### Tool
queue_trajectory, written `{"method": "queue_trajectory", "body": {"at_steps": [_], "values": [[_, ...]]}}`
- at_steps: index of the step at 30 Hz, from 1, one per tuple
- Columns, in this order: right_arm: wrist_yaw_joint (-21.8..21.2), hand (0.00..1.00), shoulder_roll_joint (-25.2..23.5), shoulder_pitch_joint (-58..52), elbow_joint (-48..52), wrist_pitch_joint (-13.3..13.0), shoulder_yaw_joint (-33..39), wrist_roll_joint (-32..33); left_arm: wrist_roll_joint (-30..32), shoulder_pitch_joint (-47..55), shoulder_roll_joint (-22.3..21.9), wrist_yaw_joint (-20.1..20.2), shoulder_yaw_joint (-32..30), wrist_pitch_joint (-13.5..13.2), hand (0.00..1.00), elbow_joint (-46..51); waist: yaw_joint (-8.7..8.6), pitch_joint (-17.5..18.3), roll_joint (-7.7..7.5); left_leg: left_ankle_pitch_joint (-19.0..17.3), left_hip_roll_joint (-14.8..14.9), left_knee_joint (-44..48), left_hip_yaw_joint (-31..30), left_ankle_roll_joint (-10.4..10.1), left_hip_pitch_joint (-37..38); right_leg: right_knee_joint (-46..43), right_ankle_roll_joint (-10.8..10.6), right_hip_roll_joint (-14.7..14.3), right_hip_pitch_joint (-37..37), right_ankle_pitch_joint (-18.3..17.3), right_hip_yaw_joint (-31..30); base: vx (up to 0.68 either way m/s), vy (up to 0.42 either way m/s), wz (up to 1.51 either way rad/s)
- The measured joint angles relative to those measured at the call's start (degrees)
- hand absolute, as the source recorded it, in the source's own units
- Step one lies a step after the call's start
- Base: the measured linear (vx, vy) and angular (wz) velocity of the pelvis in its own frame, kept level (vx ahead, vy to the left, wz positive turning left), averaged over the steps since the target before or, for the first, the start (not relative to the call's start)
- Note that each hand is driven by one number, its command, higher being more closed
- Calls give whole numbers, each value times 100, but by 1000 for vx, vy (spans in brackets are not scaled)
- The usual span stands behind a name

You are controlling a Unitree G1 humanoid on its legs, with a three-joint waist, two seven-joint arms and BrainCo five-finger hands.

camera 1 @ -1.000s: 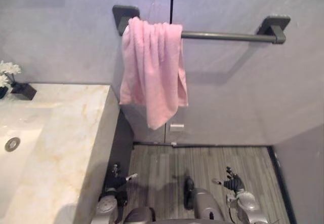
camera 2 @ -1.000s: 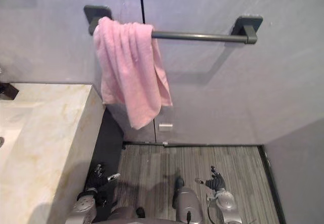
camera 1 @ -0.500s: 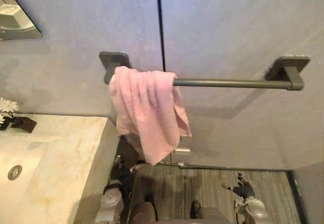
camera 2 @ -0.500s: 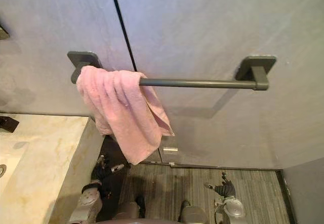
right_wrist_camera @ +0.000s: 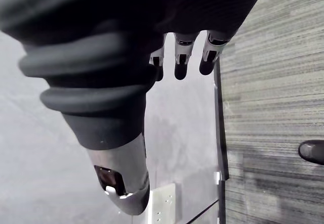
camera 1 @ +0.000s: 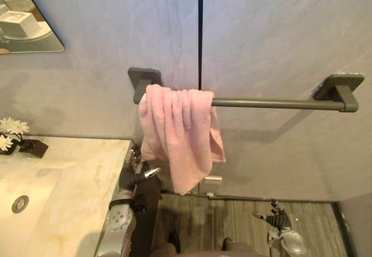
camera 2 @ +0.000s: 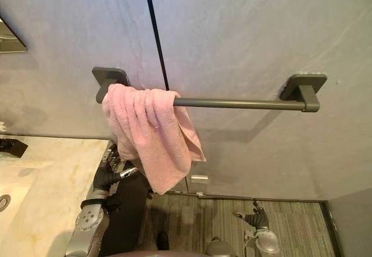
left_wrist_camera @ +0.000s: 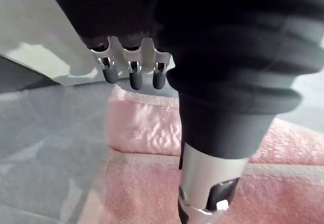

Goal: Organize washtable

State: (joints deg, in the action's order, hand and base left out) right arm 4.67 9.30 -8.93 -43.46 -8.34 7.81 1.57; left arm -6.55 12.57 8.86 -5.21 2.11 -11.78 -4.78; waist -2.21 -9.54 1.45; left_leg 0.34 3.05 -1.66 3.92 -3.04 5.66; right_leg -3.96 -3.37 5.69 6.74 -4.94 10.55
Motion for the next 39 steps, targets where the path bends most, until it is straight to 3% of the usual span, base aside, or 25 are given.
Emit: {"method": "queue_trajectory", "body": {"at_steps": [7, 8, 13, 18, 22, 27, 33, 39], "values": [[-132, 0, 11, 46, 27, 2, -361, -162, 355, -383, 232, -11, 529, -5, 0, -5, -13, 52, -56, 161, 2, -246, 40, 14, 148, 32, -18, -24, 1, 80, -77, -57, -3, -5], [-149, 0, 9, 56, 140, 5, -453, -178, 460, -403, 287, -12, 636, -5, 100, -19, -13, 55, -61, 161, 5, -261, 102, 14, 191, 59, -23, -33, 8, 112, -147, -56, 9, -20], [-234, 0, 9, 112, 663, 7, -825, -213, 833, -767, 351, -10, 902, -2, 100, -483, -35, 83, -96, 219, 3, -371, 243, 26, 241, 271, -47, -57, 21, 288, -299, -50, 5, -17], [-229, 0, 3, 118, 1415, -14, -907, -211, 950, -857, 386, -82, 904, -1, 100, -508, -162, 96, -117, 218, -7, -374, 312, 26, 225, 396, -58, -58, 19, 365, -377, -20, 4, -10], [-227, 0, 36, 101, 2476, -34, -1054, -211, 950, -921, 422, -154, 897, -5, 100, -507, -194, 98, -121, 217, 2, -375, 421, 25, 212, 528, -59, -78, 1, 468, -495, -4, 0, -16], [-368, 0, 401, 134, 3667, -274, -1281, -203, 949, -917, 496, -260, 891, -9, 100, -490, -146, 124, -164, 210, 11, -375, 488, 23, 219, 542, -66, -83, -12, 480, -581, -4, -5, -7], [-499, 0, 817, 373, 3845, -376, -1717, -103, 948, -910, 479, -257, 905, -66, 100, -477, -143, 156, -205, 210, 48, -376, 551, 24, 219, 534, -69, -87, -14, 507, -656, -17, -7, -6], [-597, 0, 908, 740, 3832, -375, -2455, 123, 944, -912, 397, -261, 1123, -101, 100, -468, -89, 288, -160, 218, 72, -377, 487, 26, 109, 520, -63, -103, -101, 512, -616, -3, -5, 3]]}}
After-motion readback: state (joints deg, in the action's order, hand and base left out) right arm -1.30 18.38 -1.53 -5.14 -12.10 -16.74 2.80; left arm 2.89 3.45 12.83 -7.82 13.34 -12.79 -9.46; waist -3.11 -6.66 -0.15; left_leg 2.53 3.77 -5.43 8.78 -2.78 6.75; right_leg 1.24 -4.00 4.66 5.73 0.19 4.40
